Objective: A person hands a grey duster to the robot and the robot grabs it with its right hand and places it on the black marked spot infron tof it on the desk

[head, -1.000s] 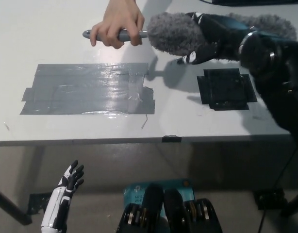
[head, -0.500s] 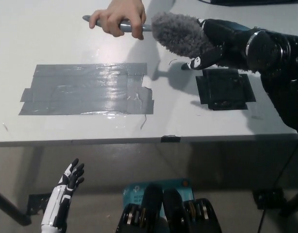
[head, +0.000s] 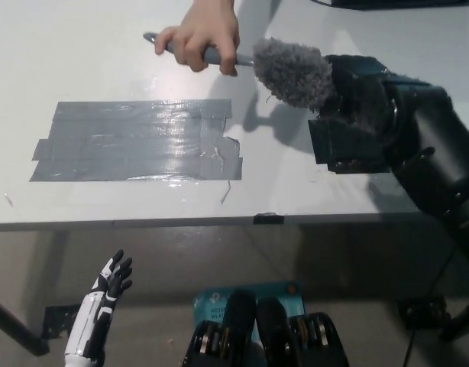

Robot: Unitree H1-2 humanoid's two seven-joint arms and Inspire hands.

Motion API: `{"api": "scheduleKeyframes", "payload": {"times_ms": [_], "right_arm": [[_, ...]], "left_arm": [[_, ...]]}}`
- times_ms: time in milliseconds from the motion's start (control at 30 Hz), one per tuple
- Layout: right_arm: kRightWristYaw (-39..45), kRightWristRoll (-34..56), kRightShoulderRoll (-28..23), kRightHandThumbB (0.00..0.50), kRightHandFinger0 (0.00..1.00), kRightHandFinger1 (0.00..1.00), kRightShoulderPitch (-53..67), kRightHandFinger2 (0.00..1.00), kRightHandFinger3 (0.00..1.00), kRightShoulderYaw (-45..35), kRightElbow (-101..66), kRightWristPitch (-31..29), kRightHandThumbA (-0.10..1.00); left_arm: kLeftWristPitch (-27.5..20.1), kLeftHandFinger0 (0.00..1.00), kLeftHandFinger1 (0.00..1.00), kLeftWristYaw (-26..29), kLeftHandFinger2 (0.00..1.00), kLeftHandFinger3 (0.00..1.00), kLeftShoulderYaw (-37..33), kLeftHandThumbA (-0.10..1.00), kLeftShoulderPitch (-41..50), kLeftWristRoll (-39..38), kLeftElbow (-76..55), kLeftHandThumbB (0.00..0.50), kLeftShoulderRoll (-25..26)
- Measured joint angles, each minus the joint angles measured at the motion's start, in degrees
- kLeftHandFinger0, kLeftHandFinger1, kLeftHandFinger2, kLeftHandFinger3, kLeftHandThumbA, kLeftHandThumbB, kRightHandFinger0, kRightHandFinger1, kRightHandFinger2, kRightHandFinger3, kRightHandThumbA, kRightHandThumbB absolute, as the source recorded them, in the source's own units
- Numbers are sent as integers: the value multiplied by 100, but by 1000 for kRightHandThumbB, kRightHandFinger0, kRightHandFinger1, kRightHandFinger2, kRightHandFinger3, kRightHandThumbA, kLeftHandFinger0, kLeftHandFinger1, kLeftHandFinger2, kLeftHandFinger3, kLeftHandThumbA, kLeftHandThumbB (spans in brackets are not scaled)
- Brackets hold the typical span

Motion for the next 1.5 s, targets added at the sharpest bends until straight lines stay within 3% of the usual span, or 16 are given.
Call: {"api": "scheduleKeyframes", "payload": {"times_ms": [33,100,133,167,233,267,300,333,400,667,800,1100,1233,1300,1367,1500], "right_arm": [[-111,-10,21,247,0,41,11,280,372,10,71,-29,-100],[-340,-23,52,233,0,164,34,628,351,23,216,-86,-100],[-434,-29,63,209,0,295,43,907,409,26,268,-108,-100],[-558,-38,80,203,0,462,57,992,530,28,344,-147,-100],[-802,-45,120,195,12,565,90,988,735,28,447,-200,-100],[-908,-46,136,196,11,614,107,997,954,28,487,-220,-100],[-1042,-46,156,193,16,621,131,983,1000,28,543,-274,-100],[-1144,-46,165,155,13,622,146,971,1000,27,567,-312,-100],[-1388,-46,182,149,31,643,190,984,1000,23,596,-405,-100],[-2142,-52,188,195,90,650,348,989,1000,-18,565,-697,-100],[-2518,-55,141,190,114,637,426,998,1000,-91,475,-886,-100],[-3299,-89,-253,245,0,529,442,953,957,-260,137,-1352,-100],[-3620,-119,-415,208,0,437,444,917,883,-320,154,-1566,-100],[-3758,-135,-462,217,0,417,444,902,851,-356,192,-1666,-100],[-3843,-136,-477,196,0,434,450,925,870,-375,250,-1745,-100],[-3895,-133,-479,219,13,465,512,963,872,-381,370,-1876,-100]], "left_arm": [[3,1000,1000,0,1000,1000,0,961,0,0,0,168,0],[10,1000,1000,0,1000,1000,0,964,-1,0,1,167,-2],[13,1000,1000,0,1000,1000,1,961,-1,1,1,150,-1],[17,1000,1000,0,1000,1000,1,958,-1,1,1,147,0],[24,1000,1000,0,1000,1000,1,958,-2,1,1,140,-1],[26,1000,1000,0,1000,1000,0,959,-2,1,2,138,-1],[28,1000,1000,0,1000,1000,1,959,-2,1,2,137,-1],[29,1000,1000,0,1000,1000,0,963,-2,1,4,130,-1],[31,1000,1000,0,1000,1000,0,963,-3,2,13,128,-1],[35,1000,1000,0,1000,1000,-2,981,-15,7,18,131,0],[36,1000,1000,-1,1000,1000,-3,979,-24,11,18,128,2],[33,997,1000,-2,1000,1000,-19,984,-33,50,15,125,31],[34,997,1000,-5,1000,1000,-27,974,-46,84,2,128,43],[34,996,1000,-10,1000,1000,-30,967,-53,96,-8,120,43],[35,994,1000,-32,1000,1000,-31,966,-55,103,-14,119,43],[34,986,1000,-64,1000,1000,-32,965,-55,119,-14,121,42]]}}
